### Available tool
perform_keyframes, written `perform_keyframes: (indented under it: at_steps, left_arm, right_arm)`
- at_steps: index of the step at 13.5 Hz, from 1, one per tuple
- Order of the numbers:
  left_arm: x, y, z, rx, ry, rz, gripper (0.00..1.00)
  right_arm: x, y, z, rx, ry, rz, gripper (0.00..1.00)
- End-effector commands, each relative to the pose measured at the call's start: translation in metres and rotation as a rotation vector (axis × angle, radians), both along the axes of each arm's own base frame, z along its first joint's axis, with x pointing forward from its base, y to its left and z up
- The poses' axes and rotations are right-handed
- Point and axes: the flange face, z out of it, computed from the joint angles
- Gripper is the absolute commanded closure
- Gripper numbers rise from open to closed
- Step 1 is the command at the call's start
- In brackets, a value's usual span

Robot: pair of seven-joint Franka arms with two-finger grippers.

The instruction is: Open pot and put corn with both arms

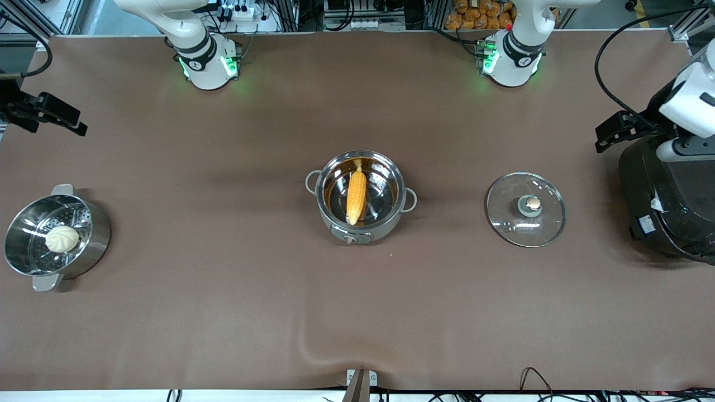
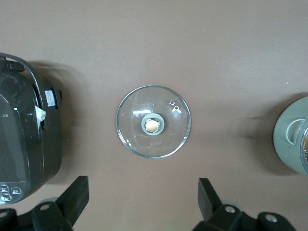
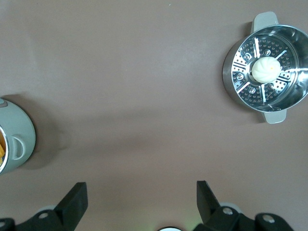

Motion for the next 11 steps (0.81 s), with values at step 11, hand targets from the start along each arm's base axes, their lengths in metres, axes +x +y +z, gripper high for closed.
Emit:
perform_keyframes:
  at_steps: [11]
  left_arm:
    - [-0.001, 0.011, 0.000, -0.003, 0.055, -0.030, 0.00]
  right_arm:
    - [0.020, -0.023, 0.009, 0.012, 0.040, 0.129, 0.00]
